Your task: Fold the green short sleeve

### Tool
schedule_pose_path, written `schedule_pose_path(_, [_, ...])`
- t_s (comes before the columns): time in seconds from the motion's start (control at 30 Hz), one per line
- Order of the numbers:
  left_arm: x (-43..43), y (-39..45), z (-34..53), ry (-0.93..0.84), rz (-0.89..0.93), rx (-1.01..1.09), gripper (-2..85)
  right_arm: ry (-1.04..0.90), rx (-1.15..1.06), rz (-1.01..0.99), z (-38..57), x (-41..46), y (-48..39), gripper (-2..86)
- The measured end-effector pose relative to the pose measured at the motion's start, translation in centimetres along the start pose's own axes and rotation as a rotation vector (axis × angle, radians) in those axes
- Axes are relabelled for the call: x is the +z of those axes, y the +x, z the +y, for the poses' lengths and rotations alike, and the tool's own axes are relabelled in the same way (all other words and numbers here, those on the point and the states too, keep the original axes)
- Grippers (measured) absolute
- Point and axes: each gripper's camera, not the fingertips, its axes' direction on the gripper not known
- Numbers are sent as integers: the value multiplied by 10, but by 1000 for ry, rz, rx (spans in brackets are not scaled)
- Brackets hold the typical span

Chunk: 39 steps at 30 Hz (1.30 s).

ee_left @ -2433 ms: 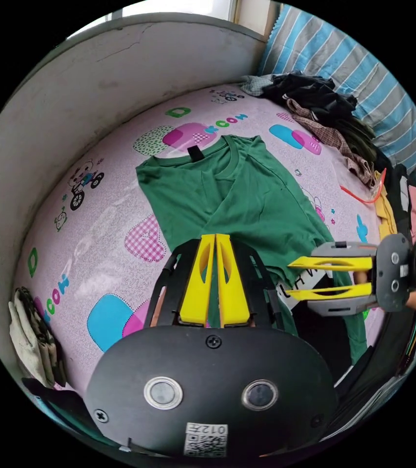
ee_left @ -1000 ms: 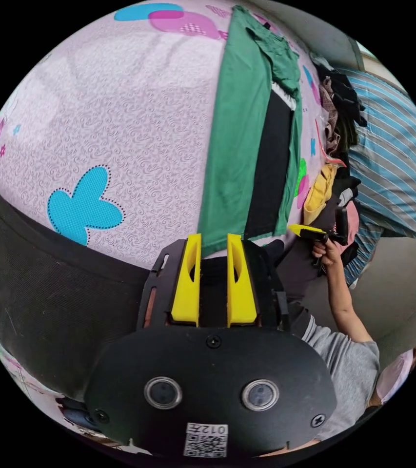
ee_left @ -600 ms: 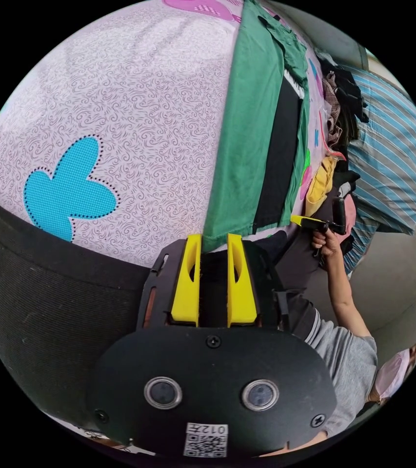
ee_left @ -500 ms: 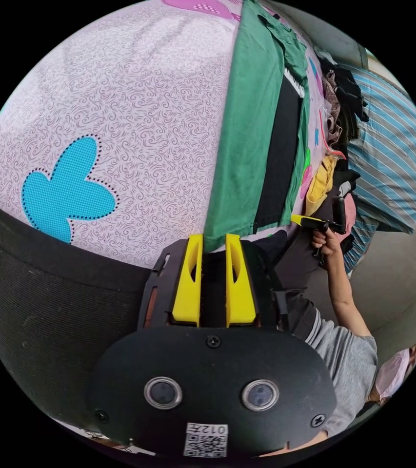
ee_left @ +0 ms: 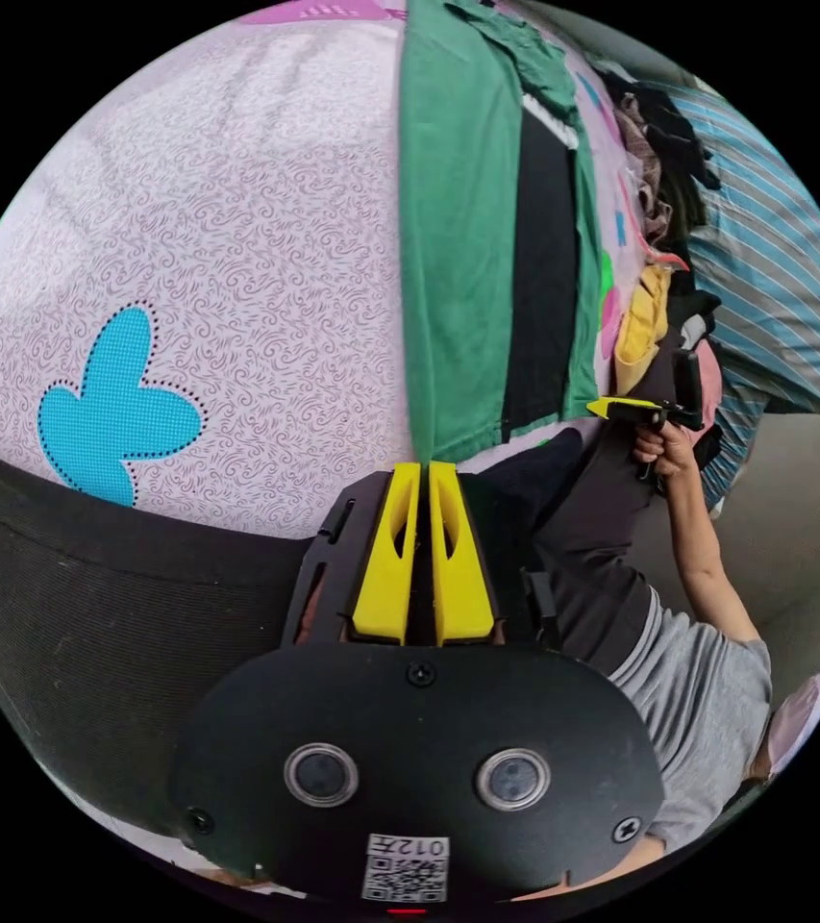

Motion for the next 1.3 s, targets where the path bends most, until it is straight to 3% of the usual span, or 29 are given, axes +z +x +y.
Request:
schedule_pose_path(0.2, [-22, 9, 49, 124, 189, 155, 4, 112, -79, -184, 57, -32, -17, -2])
schedule_pose_path(0.63, [-59, 48, 158, 269, 274, 369, 14, 245, -289, -285, 183, -102, -67, -3])
schedule_pose_path(1.07, [-62, 69, 262, 279, 354, 426, 12, 285, -395, -439, 315, -133, -86, -4])
schedule_pose_path(1.3, [-85, 62, 247, 382, 390, 420, 14, 362, -416, -452, 303, -148, -90, -4])
